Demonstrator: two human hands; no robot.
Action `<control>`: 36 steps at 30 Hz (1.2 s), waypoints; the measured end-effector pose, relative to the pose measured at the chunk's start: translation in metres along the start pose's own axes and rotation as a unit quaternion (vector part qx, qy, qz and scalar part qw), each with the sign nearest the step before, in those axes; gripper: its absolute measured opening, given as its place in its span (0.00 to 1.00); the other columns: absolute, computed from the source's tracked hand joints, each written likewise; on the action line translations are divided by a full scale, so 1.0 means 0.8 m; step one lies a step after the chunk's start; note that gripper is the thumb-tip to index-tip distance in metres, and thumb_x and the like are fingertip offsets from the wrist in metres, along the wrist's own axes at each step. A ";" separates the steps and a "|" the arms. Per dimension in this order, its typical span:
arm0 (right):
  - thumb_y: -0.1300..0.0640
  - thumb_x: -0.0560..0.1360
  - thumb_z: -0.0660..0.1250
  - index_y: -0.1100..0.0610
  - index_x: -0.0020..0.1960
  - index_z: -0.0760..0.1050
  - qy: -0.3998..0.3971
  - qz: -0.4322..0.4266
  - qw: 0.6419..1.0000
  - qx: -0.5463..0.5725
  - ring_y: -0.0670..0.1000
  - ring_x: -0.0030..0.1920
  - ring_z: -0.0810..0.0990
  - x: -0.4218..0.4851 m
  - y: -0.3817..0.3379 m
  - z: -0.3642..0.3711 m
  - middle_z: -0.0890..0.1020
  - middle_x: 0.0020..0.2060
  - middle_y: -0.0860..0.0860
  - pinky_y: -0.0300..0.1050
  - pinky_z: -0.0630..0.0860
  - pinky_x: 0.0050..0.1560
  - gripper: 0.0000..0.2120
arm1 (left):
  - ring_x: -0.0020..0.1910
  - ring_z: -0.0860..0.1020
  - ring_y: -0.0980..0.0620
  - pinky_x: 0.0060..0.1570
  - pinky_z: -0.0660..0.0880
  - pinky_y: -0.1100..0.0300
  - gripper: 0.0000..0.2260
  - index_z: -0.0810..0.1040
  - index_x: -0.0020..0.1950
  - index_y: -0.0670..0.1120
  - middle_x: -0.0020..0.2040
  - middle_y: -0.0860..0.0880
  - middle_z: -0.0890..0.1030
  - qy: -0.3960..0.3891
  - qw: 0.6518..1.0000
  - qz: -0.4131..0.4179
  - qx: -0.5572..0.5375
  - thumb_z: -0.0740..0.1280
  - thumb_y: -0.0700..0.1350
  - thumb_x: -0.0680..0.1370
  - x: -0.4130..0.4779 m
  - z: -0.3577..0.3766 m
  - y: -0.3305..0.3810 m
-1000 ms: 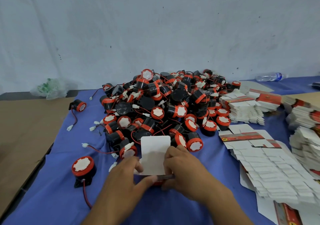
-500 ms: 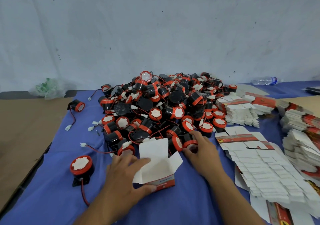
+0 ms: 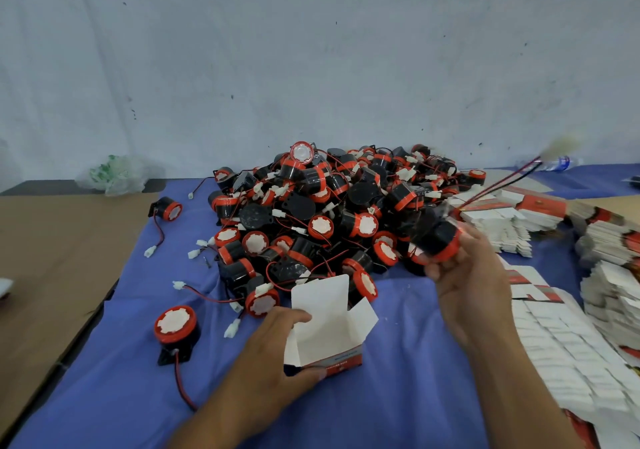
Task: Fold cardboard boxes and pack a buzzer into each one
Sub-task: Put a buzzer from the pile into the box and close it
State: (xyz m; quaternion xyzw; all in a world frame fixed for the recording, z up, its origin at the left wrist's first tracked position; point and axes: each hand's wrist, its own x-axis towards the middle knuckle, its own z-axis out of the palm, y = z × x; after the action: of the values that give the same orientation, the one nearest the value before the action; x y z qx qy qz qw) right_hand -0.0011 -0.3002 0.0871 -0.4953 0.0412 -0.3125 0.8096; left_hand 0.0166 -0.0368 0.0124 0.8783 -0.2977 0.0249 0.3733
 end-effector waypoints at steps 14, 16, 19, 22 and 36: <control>0.44 0.75 0.67 0.48 0.54 0.79 -0.295 -0.152 0.711 -0.620 0.49 0.48 0.74 -0.062 0.055 0.048 0.74 0.50 0.45 0.44 0.74 0.46 0.11 | 0.70 0.71 0.42 0.67 0.68 0.55 0.15 0.72 0.67 0.41 0.71 0.40 0.72 0.003 1.000 -0.010 -0.002 0.66 0.39 0.80 0.007 -0.005 -0.027; 0.42 0.76 0.68 0.47 0.58 0.79 -0.313 -0.138 0.696 -0.632 0.48 0.50 0.72 -0.061 0.059 0.049 0.73 0.52 0.45 0.40 0.71 0.48 0.14 | 0.70 0.71 0.50 0.67 0.67 0.60 0.14 0.73 0.68 0.48 0.71 0.51 0.72 -0.011 0.996 0.078 -0.036 0.64 0.46 0.82 0.004 -0.005 -0.018; 0.39 0.75 0.69 0.49 0.60 0.78 -0.331 -0.133 0.682 -0.638 0.47 0.53 0.72 -0.062 0.064 0.050 0.74 0.55 0.45 0.39 0.70 0.51 0.19 | 0.69 0.69 0.61 0.66 0.65 0.68 0.15 0.69 0.69 0.66 0.67 0.65 0.71 0.001 0.994 0.109 -0.004 0.60 0.58 0.82 -0.001 -0.005 -0.015; 0.37 0.74 0.68 0.51 0.56 0.77 -0.301 -0.138 0.692 -0.641 0.47 0.49 0.73 -0.061 0.071 0.050 0.76 0.51 0.45 0.42 0.72 0.48 0.20 | 0.67 0.71 0.61 0.65 0.69 0.64 0.13 0.74 0.66 0.64 0.67 0.63 0.74 0.024 0.993 0.107 -0.032 0.60 0.57 0.82 0.012 -0.009 -0.019; 0.53 0.78 0.71 0.49 0.60 0.79 -0.444 -0.182 0.771 -0.419 0.42 0.56 0.76 -0.082 0.047 0.068 0.75 0.57 0.41 0.36 0.74 0.55 0.11 | 0.46 0.74 0.63 0.49 0.72 0.67 0.11 0.78 0.56 0.41 0.44 0.54 0.74 0.025 0.998 0.028 0.054 0.57 0.42 0.82 0.007 -0.009 0.011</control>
State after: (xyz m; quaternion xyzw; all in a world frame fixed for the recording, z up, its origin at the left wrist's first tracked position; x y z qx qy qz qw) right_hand -0.0156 -0.2101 0.0674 -0.8672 -0.2873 -0.1509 0.3777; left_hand 0.0182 -0.0395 0.0250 0.8878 -0.3107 0.0733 0.3314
